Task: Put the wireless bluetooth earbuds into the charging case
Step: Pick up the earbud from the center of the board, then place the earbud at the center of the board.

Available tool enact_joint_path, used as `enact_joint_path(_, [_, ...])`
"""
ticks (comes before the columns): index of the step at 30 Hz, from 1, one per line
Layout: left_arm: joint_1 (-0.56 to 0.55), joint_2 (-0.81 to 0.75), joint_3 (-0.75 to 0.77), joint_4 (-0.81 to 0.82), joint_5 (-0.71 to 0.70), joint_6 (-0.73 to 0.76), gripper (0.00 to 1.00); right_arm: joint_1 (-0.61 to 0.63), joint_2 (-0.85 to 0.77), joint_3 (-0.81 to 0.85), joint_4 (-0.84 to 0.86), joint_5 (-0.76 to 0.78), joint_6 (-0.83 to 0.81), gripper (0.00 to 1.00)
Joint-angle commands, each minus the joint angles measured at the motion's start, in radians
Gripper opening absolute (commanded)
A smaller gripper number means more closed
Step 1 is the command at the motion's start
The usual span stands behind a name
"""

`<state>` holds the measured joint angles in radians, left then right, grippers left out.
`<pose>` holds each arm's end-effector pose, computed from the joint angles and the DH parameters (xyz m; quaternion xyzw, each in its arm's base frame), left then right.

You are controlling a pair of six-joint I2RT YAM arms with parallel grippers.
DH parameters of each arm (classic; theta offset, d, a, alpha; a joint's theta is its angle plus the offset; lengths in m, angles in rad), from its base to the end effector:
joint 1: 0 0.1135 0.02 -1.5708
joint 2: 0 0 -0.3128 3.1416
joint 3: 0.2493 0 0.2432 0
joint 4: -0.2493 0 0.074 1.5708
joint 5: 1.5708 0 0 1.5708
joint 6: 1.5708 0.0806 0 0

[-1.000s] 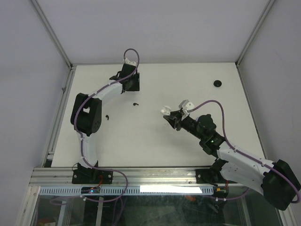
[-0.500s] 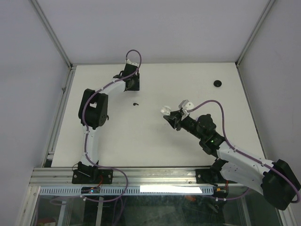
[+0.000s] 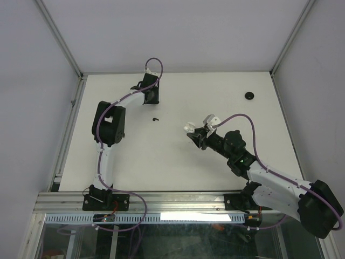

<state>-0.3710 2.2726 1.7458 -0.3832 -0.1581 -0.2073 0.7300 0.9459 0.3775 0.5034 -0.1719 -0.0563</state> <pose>0.5173 -0.1876 0.1645 0.0516 0.9419 -0.0206 0.3313 0.1555 0.1577 0.2809 -0.3327 0.6491 0.2843 0.6222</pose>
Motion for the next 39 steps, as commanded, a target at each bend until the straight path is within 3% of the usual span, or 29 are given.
enact_joint_path(1, [0.012,-0.004,0.026,0.017,0.005,0.030,0.26,-0.004,0.000,0.046,0.061,-0.004,-0.015,0.00])
enact_joint_path(7, [0.009,-0.069,-0.015,0.009,0.049,0.075,0.17,-0.004,-0.010,0.050,0.047,-0.004,-0.015,0.00])
enact_joint_path(16, [-0.060,-0.285,-0.155,-0.040,0.151,0.129,0.18,-0.004,-0.049,0.050,-0.013,-0.016,0.029,0.00])
enact_joint_path(24, [-0.178,-0.498,-0.391,-0.054,0.208,0.079,0.20,-0.004,-0.097,0.012,-0.042,0.022,0.065,0.00])
enact_joint_path(31, [-0.319,-0.611,-0.571,-0.052,0.172,0.029,0.22,-0.004,-0.163,-0.019,-0.079,0.068,0.079,0.00])
enact_joint_path(39, [-0.432,-0.633,-0.705,-0.033,0.091,-0.043,0.22,-0.004,-0.148,-0.041,-0.085,0.066,0.097,0.00])
